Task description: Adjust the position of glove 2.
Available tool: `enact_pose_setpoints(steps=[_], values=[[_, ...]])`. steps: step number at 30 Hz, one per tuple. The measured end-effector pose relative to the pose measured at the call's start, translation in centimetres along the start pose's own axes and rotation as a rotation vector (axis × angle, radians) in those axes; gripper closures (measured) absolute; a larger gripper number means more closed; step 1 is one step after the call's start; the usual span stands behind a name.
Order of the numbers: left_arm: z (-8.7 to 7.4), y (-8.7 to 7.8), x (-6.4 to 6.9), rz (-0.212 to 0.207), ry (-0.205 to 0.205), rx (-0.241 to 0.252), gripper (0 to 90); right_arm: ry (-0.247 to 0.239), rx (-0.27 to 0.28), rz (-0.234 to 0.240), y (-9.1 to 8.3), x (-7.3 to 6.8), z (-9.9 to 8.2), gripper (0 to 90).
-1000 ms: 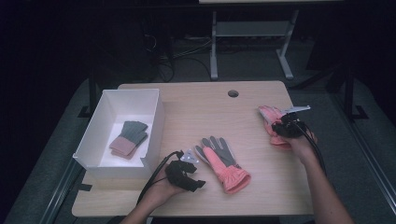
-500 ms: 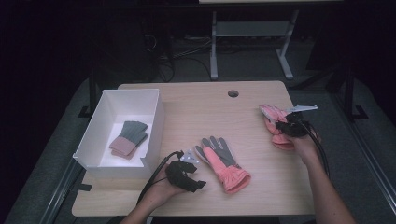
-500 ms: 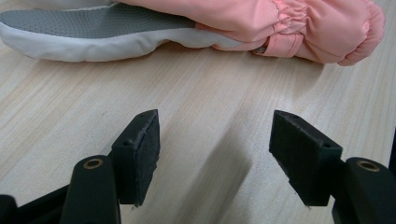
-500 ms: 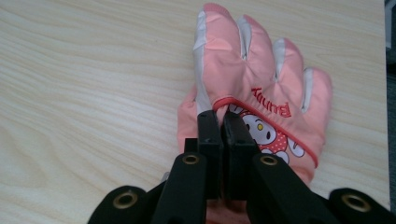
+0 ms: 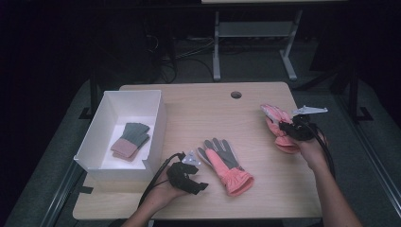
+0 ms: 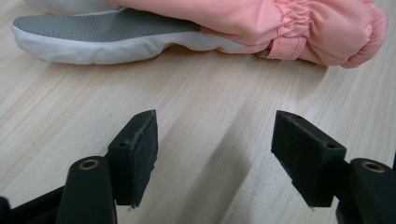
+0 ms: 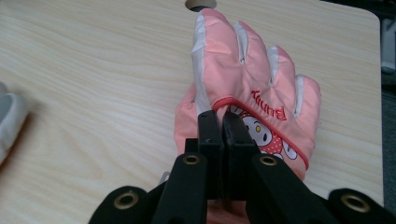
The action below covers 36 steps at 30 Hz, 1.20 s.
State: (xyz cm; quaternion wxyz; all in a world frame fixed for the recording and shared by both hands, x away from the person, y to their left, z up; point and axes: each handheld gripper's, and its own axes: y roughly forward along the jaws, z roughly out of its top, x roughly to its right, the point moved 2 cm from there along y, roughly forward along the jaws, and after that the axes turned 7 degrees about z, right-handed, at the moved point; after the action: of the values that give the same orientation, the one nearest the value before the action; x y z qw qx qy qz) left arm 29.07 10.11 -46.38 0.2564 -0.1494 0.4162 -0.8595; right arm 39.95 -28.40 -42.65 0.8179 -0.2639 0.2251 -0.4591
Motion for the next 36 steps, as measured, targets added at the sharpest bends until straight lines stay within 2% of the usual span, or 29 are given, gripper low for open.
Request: enact_pose_setpoints(steps=[2, 5, 6, 7, 9, 10, 11, 15, 18, 20, 26, 28, 32, 34, 36], values=[[0.1, -0.3, 0.0, 0.001, 0.017, 0.004, 39.6, -0.007, 0.002, 0.006, -0.4, -0.4, 0.0, 87.9], [0.3, -0.6, 0.0, -0.029, 0.027, 0.018, 60.8, -0.017, 0.003, 0.013, -0.8, -0.8, -0.1, 87.9], [0.4, -0.6, 0.2, -0.045, 0.010, 0.028, 69.9, -0.021, 0.003, 0.014, -0.9, -1.0, -0.1, 87.9], [0.5, -0.6, 0.3, -0.057, 0.020, 0.025, 76.9, -0.021, 0.005, 0.018, -1.0, -1.1, -0.1, 87.9], [0.8, -0.5, 0.6, -0.071, 0.033, 0.026, 86.6, -0.027, 0.007, 0.022, -1.1, -1.4, -0.1, 87.9], [1.0, -0.4, 0.8, -0.078, 0.020, 0.035, 89.4, -0.031, 0.010, 0.022, -1.1, -1.4, 0.0, 88.0], [1.2, -0.2, 1.0, -0.085, 0.045, 0.024, 89.4, -0.031, 0.011, 0.024, -1.1, -1.5, 0.1, 87.9], [1.9, 1.2, 2.3, -0.121, 0.058, 0.018, 89.5, -0.044, 0.016, 0.031, -1.1, -1.8, 0.3, 87.9], [2.7, 2.3, 3.2, -0.147, 0.087, -0.002, 89.5, -0.045, 0.019, 0.034, -1.1, -1.8, 0.3, 87.9], [3.2, 2.9, 4.0, -0.155, 0.110, -0.011, 89.5, -0.045, 0.021, 0.039, -1.2, -1.8, 0.4, 87.9], [4.4, 4.0, 5.3, -0.165, 0.138, -0.005, 89.4, -0.051, 0.027, 0.052, -1.3, -2.0, 0.5, 87.9], [4.4, 3.6, 5.2, -0.156, 0.145, 0.001, 88.0, -0.054, 0.027, 0.059, -1.3, -2.1, 0.5, 87.9], [3.4, 2.1, 3.8, -0.122, 0.101, 0.030, 80.5, -0.070, 0.029, 0.088, -1.6, -2.7, 0.6, 87.9], [2.7, 1.3, 2.8, -0.097, 0.086, 0.022, 71.9, -0.080, 0.028, 0.108, -1.7, -3.3, 0.7, 87.9], [2.0, 0.6, 1.9, -0.070, 0.052, 0.035, 64.1, -0.089, 0.027, 0.124, -1.8, -3.8, 0.9, 87.9]])
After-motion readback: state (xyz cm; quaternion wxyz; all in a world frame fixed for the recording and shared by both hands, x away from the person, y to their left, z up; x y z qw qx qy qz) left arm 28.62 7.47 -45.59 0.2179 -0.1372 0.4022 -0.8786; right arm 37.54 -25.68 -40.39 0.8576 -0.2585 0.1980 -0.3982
